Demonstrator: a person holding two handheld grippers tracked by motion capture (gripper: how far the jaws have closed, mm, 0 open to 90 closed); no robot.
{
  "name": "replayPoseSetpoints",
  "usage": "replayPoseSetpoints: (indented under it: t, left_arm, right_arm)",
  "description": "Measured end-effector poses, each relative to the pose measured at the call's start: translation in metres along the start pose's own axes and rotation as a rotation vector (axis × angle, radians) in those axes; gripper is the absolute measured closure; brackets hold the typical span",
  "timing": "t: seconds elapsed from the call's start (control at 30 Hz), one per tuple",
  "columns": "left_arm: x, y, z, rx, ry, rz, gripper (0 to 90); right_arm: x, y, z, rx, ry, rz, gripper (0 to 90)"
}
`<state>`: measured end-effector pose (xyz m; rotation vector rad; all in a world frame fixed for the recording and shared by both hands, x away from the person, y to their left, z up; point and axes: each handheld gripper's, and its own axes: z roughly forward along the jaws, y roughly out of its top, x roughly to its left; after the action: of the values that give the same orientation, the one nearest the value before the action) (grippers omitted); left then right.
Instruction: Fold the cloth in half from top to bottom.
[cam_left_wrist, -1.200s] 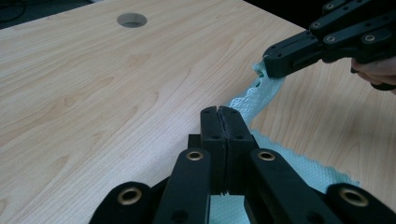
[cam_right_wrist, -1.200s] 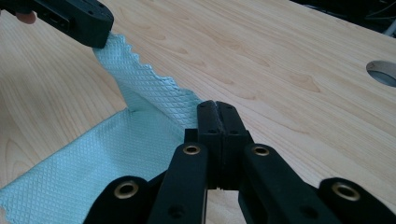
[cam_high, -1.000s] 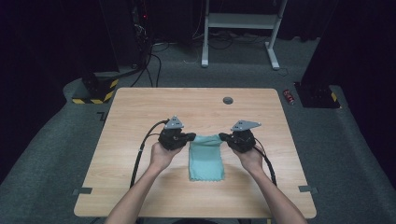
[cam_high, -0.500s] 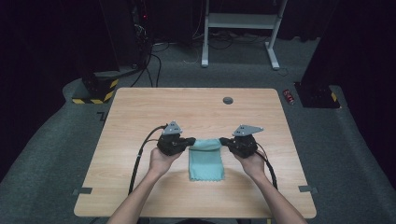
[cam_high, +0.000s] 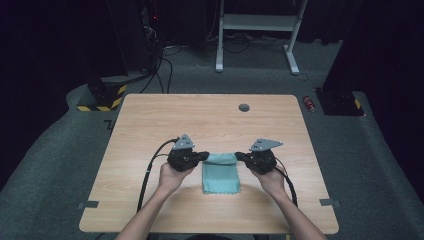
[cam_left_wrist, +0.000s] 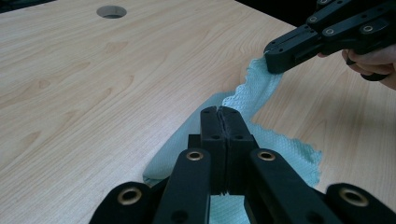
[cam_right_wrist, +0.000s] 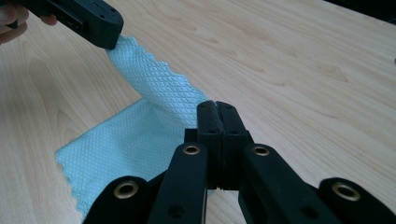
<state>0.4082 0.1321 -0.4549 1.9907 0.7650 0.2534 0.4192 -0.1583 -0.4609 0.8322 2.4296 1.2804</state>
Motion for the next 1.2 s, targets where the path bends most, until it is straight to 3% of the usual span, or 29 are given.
replayPoseSetpoints:
  t: [0.23, 0.77, 1.1, 1.2]
  left_arm:
    - [-0.004, -0.005, 0.000, 0.012, 0.005, 0.006, 89.2]
    - [-0.012, -0.022, 0.005, 0.063, 0.022, 0.037, 89.2]
    - [-0.017, -0.036, 0.012, 0.087, 0.027, 0.037, 89.2]
    - [-0.015, -0.038, 0.011, 0.080, 0.013, 0.018, 89.1]
  right_arm:
    - [0.005, -0.006, -0.003, -0.003, 0.012, 0.005, 90.0]
    - [0.017, -0.021, 0.002, 0.044, 0.026, -0.036, 90.0]
    - [0.020, -0.035, 0.007, 0.068, 0.040, -0.035, 90.0]
    - [0.022, -0.038, 0.008, 0.071, 0.052, -0.024, 90.0]
